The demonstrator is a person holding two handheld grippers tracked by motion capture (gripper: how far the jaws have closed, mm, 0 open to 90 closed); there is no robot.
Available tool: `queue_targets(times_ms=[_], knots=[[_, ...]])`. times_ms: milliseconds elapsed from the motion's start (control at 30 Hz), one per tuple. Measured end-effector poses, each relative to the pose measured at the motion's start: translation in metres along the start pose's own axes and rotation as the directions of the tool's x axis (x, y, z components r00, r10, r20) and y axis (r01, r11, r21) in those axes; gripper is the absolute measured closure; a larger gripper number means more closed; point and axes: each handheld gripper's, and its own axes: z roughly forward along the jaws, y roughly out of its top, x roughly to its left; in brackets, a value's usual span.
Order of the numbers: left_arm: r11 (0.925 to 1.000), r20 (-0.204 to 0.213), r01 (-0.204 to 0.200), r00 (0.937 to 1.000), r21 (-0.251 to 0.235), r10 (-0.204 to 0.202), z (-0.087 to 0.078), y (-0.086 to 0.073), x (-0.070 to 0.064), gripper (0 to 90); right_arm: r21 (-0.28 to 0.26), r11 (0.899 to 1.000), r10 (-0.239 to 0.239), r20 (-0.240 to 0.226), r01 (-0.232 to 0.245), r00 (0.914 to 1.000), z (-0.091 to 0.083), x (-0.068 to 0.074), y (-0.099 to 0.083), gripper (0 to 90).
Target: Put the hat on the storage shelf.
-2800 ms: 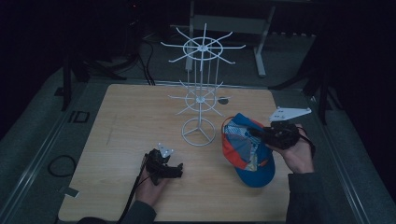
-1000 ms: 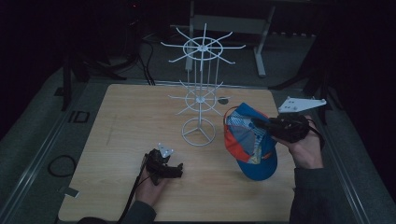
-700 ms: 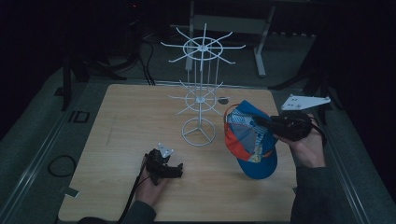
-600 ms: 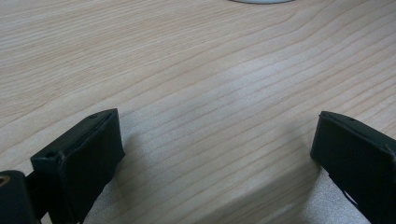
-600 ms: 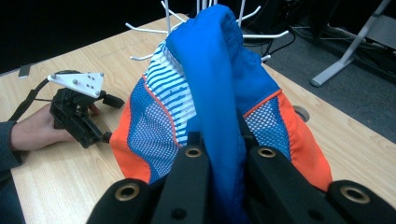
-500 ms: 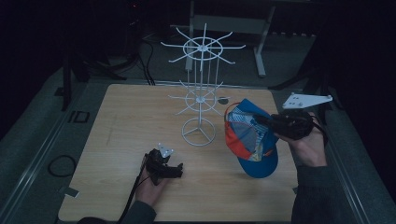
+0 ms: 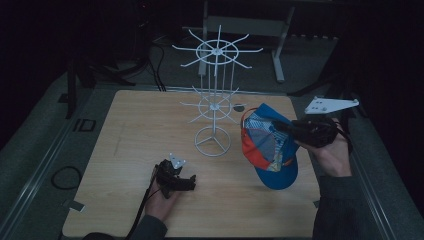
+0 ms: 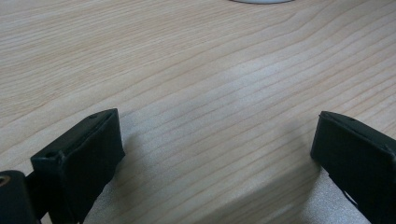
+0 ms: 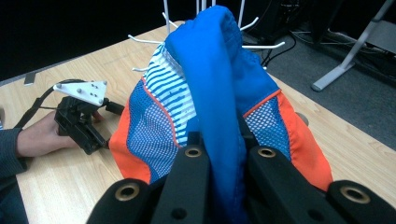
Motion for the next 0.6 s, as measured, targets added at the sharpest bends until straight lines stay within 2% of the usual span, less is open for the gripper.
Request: queue_targets(times_ms=[600], knots=[[1.0000, 0.000, 0.000, 1.0000, 0.000, 0.000, 0.000, 0.000, 0.000, 2.6, -0.026, 0.999, -0.020, 0.001, 0.020, 0.9998, -0.004, 0.002, 0.015, 89.1]])
